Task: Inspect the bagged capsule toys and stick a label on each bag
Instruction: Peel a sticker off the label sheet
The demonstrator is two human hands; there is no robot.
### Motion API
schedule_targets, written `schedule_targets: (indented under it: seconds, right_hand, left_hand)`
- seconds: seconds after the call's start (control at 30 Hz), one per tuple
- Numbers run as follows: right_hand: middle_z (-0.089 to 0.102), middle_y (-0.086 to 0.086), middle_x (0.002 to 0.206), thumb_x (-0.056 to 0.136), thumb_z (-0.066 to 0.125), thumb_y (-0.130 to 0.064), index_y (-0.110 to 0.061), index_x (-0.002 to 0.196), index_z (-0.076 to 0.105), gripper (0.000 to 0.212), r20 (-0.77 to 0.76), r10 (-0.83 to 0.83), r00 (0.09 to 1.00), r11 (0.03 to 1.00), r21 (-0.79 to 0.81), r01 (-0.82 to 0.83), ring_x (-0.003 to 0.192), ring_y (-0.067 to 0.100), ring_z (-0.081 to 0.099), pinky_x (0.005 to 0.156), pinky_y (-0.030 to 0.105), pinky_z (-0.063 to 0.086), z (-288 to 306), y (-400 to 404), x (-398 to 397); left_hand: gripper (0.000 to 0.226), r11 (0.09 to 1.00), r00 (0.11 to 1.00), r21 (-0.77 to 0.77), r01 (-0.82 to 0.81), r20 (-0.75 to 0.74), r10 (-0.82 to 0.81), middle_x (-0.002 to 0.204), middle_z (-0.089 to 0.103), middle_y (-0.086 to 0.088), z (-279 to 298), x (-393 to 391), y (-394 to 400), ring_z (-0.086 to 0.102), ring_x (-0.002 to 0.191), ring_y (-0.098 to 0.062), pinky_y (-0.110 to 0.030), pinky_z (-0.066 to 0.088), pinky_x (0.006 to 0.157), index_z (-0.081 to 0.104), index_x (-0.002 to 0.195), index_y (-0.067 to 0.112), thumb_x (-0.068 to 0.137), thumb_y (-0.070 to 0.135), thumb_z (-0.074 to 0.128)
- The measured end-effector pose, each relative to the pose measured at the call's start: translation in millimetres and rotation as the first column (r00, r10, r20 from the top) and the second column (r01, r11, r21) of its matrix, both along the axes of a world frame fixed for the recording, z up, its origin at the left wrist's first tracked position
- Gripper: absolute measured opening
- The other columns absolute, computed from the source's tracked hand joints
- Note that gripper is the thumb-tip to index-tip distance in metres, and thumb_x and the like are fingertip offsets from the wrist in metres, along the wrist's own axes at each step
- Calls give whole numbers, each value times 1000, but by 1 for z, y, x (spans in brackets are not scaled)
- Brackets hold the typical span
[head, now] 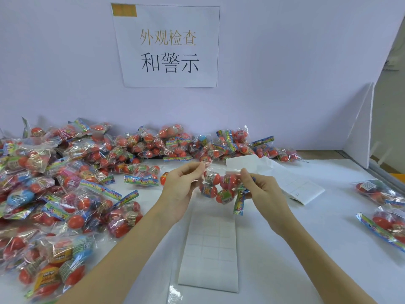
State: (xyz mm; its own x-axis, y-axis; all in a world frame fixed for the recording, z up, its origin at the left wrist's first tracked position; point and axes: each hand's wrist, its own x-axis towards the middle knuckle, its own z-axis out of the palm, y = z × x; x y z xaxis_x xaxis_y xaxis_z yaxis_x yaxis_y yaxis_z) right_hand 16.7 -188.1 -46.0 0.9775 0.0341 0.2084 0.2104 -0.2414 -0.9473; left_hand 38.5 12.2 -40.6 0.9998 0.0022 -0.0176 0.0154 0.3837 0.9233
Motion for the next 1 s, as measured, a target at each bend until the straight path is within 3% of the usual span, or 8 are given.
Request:
schedule_targets:
  seconds: [0.2, 0.3, 0.37, 0.53, 0.67, 0.77, 0.87, 1.0]
  right_hand:
    - [76, -3, 89, 107, 54, -34, -18, 110, 72, 24, 6, -130, 992, 991, 37, 129, 73, 10, 72, 65, 28, 59, -1, -4, 3]
    - [76, 14, 85, 92, 58, -65, -7, 94, 72, 59, -166, -145, 975, 985, 73, 159, 67, 19, 73, 60, 29, 59, 1, -7, 5]
    - [78, 23, 94, 91, 53, -72, 1, 100, 74, 76, -355, 72, 932, 945, 323, 50, 84, 33, 78, 65, 30, 62, 4, -7, 4]
    - [76, 22, 114, 92, 72, -34, -3, 114, 78, 39, -260, 279, 925, 830, 550, -96, 97, 27, 76, 83, 29, 62, 2, -16, 4]
    - [76, 16, 106, 78, 78, -14, 1, 123, 70, 48, -245, 245, 938, 769, 638, -34, 83, 19, 74, 79, 30, 63, 2, -19, 8]
    - [77, 14, 112, 78, 77, -8, -2, 128, 66, 52, -205, 215, 955, 746, 665, -25, 86, 19, 73, 94, 37, 61, 4, -17, 8]
    - [75, 16, 122, 78, 75, -5, -6, 133, 63, 56, -156, 218, 963, 725, 687, -53, 91, 23, 73, 98, 38, 60, 8, -18, 7]
    - [75, 14, 122, 79, 81, -33, -14, 130, 69, 56, -207, 198, 958, 855, 514, -66, 101, 30, 72, 87, 41, 59, 11, -18, 3]
  left_hand:
    - [7, 992, 988, -12, -125, 93, 125, 78, 69, 8, -2, -4, -3, 59, 69, -5, -16, 49, 69, 80, 94, 19, 93, 20, 73]
    - [22, 990, 973, 69, -121, 207, 104, 95, 74, 7, 1, -8, -5, 64, 85, -6, -23, 50, 86, 81, 94, 24, 79, 39, 79]
    - [20, 981, 952, 180, -74, 307, 15, 109, 69, 5, 2, -12, -7, 64, 95, -6, -25, 49, 88, 84, 88, 27, 72, 41, 83]
    - [18, 827, 811, 553, 101, 436, -390, 118, 64, 4, 0, -17, -4, 61, 117, -14, -26, 48, 102, 85, 96, 25, 79, 28, 91]
    - [28, 903, 876, 425, 58, 412, -250, 133, 62, 10, 2, -14, -4, 57, 132, -11, -31, 49, 108, 80, 111, 32, 83, 37, 83]
    - [38, 878, 944, 479, 8, 285, -164, 118, 71, 13, 2, -7, 1, 70, 107, -6, -22, 57, 84, 71, 125, 33, 89, 34, 83]
    - [28, 853, 972, 514, 89, 144, -188, 91, 78, 0, -3, -3, 7, 70, 65, -18, -28, 53, 56, 76, 112, 15, 87, 27, 83]
    - [14, 825, 958, 550, 130, 144, -247, 83, 78, 0, -6, -2, 9, 62, 62, -11, -21, 49, 58, 82, 94, 25, 81, 23, 89]
